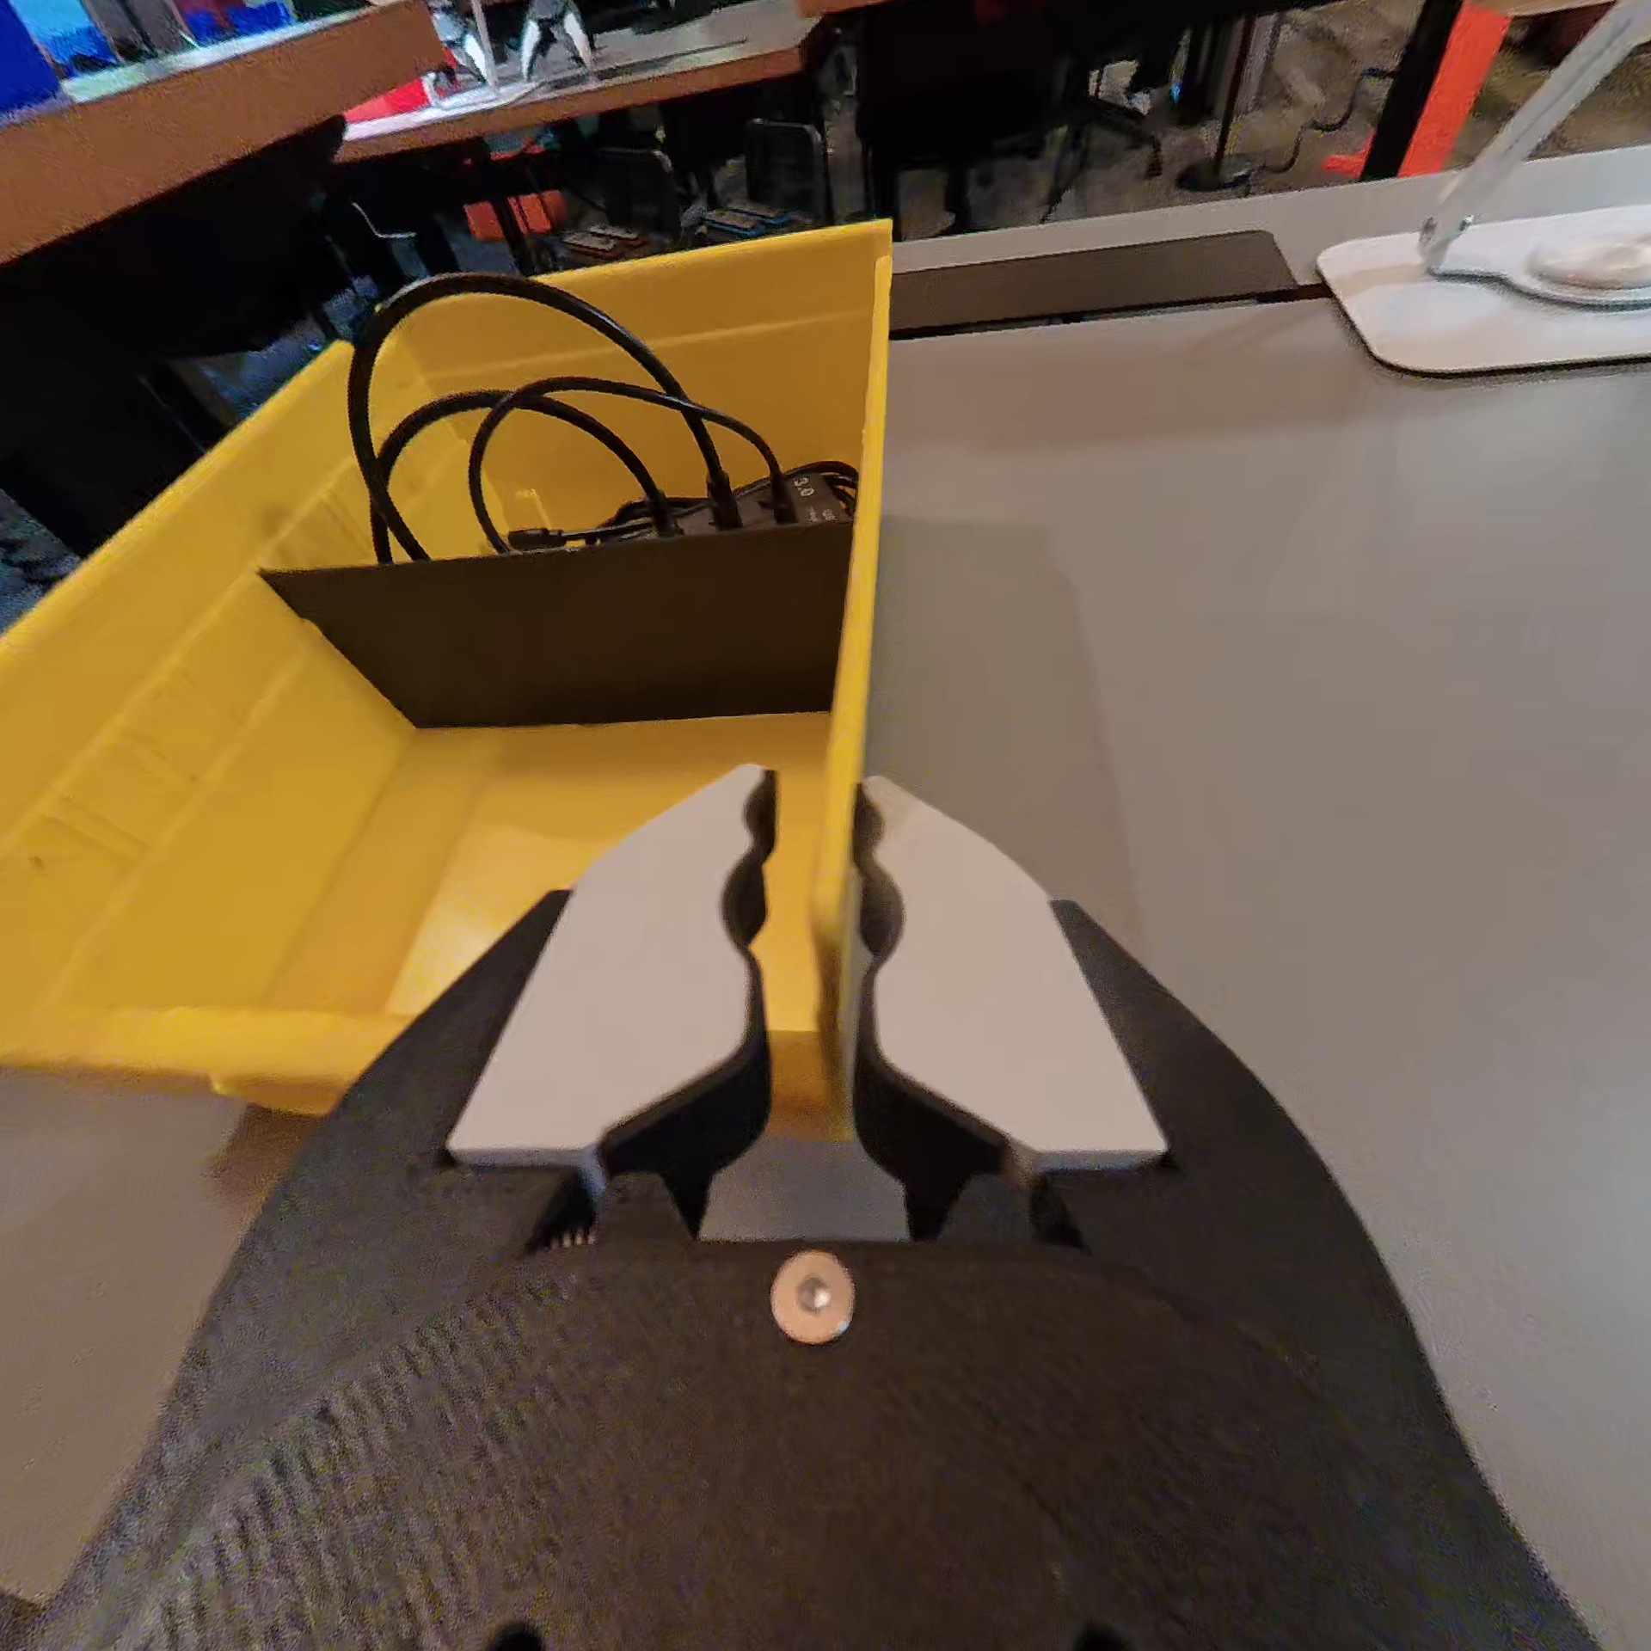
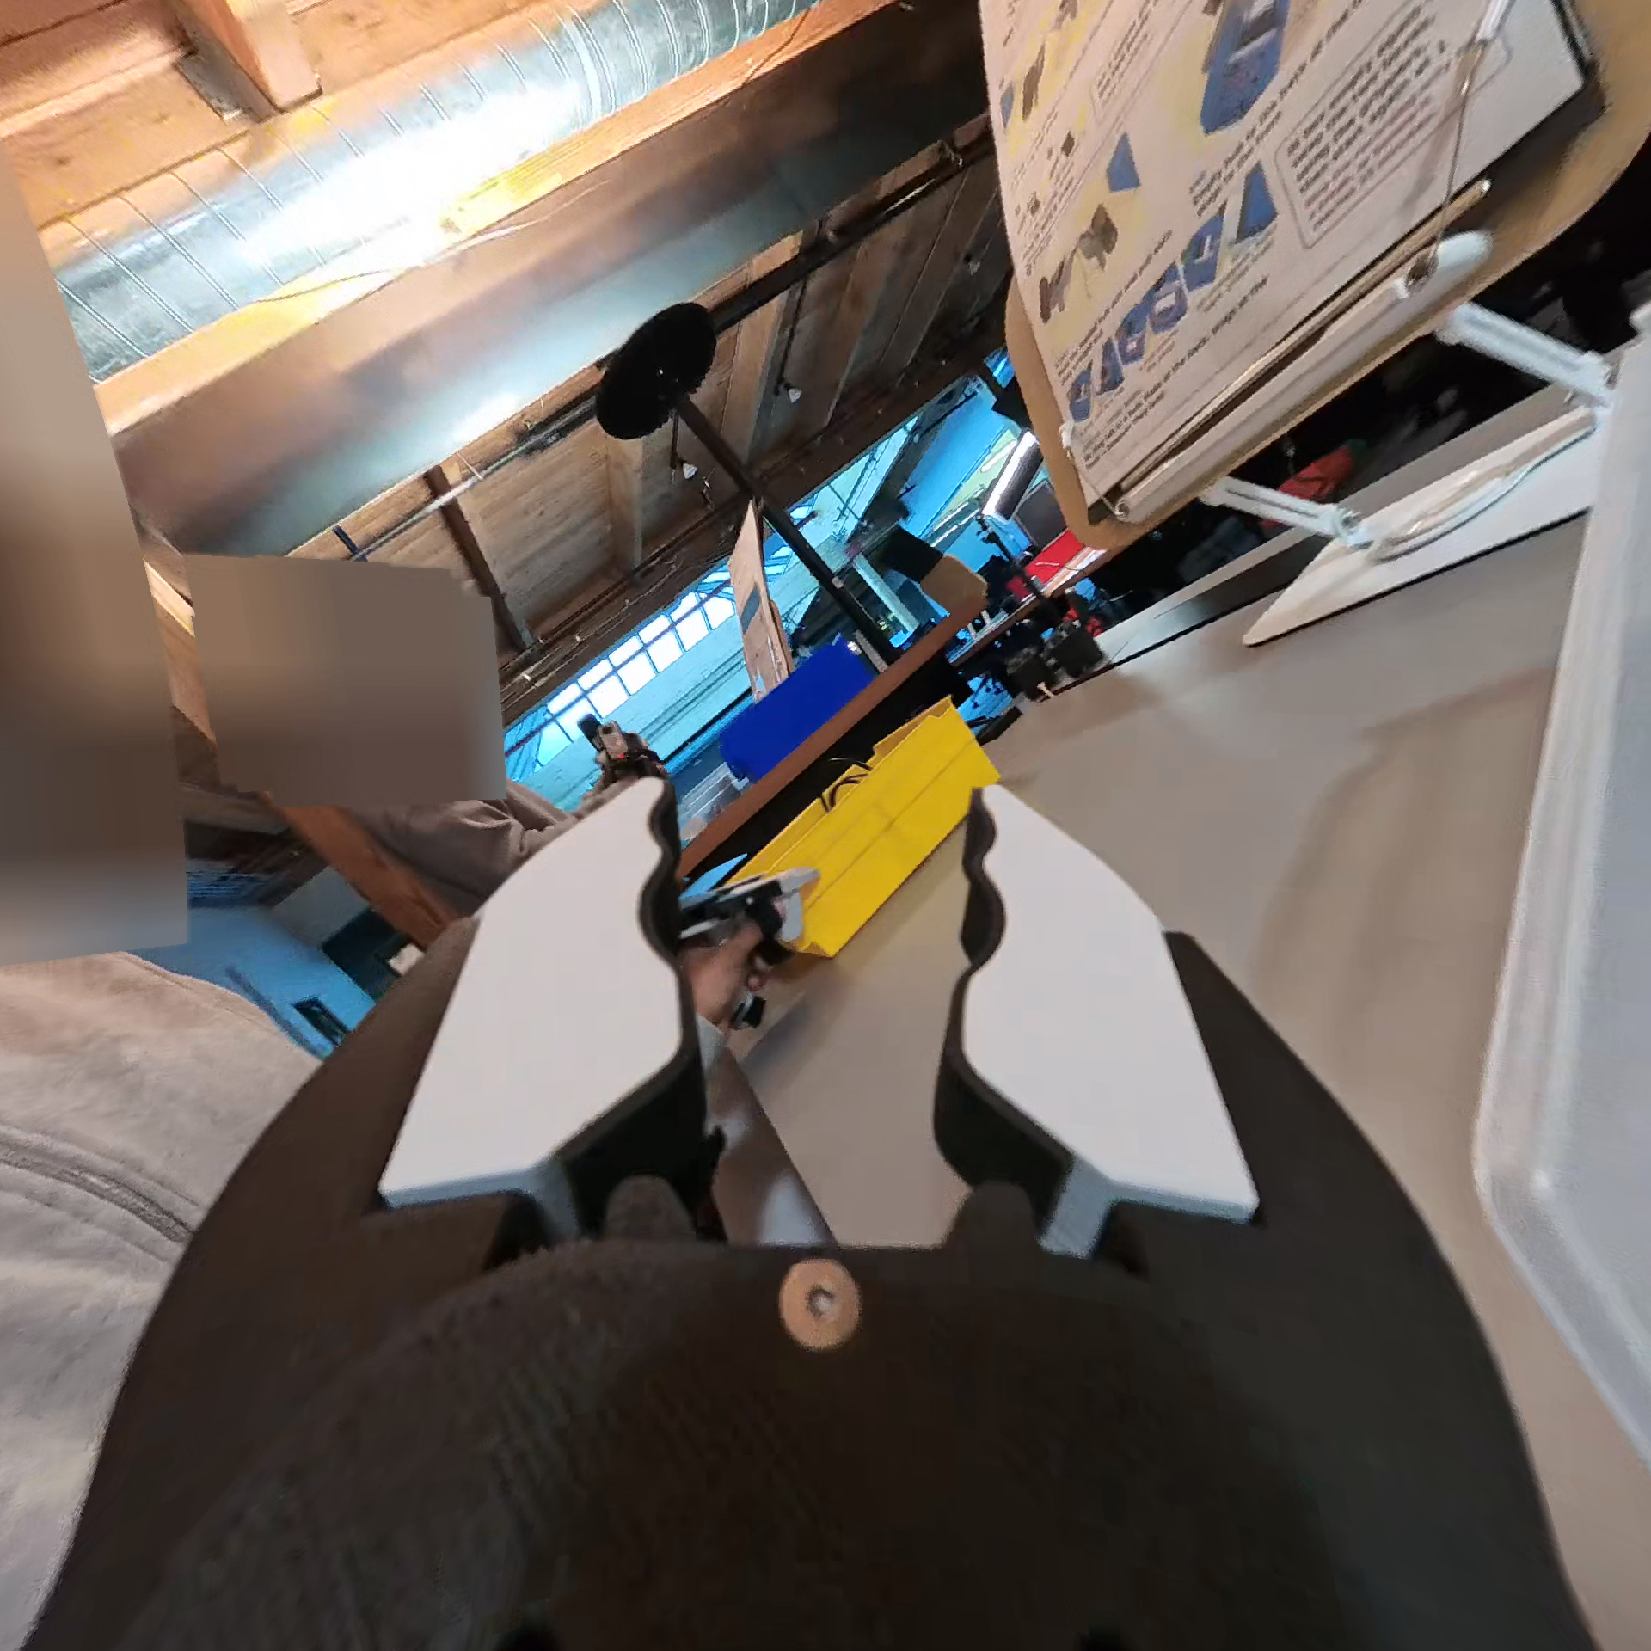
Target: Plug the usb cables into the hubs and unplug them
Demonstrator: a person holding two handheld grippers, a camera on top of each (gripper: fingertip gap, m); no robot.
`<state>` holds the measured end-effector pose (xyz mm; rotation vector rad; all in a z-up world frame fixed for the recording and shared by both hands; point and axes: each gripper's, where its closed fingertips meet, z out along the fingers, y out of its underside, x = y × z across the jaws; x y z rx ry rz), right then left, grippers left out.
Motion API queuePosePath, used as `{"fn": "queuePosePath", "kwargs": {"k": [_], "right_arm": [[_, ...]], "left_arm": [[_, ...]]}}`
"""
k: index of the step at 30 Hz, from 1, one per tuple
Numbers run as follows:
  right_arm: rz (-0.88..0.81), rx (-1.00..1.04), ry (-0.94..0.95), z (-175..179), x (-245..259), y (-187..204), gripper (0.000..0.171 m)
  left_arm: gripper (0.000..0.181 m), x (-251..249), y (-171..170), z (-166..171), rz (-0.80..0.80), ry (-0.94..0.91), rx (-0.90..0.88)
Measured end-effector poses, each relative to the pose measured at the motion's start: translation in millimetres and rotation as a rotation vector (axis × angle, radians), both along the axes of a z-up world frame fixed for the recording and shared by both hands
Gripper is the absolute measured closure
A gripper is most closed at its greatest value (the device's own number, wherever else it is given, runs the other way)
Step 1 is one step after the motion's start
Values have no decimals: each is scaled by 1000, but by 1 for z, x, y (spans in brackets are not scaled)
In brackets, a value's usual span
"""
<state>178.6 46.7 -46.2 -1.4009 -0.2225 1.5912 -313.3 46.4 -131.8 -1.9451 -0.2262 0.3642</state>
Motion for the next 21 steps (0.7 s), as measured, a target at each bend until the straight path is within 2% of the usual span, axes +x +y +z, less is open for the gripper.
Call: {"fn": "queuePosePath", "kwargs": {"k": [1,6,10,13,16,19,21], "right_arm": [[-6,14,-20,0,1,0,109],[31,41,-48,1,-5,-3,108],[91,47,-83,-4,-19,-6,109],[117,38,-92,-8,-27,-5,109],[141,23,-90,-10,-33,-2,110],[150,24,-108,-13,-38,0,110],[166,26,-116,-15,-43,0,110]], "left_arm": [[175,3,-4,1,0,-16,5],[176,11,-18,3,11,-139,50],[177,27,-27,3,15,-41,14],[170,35,-32,2,20,-31,6],[164,38,-40,3,13,-101,13],[149,41,-47,27,-18,-182,71],[138,32,-44,56,-51,-126,84]]}}
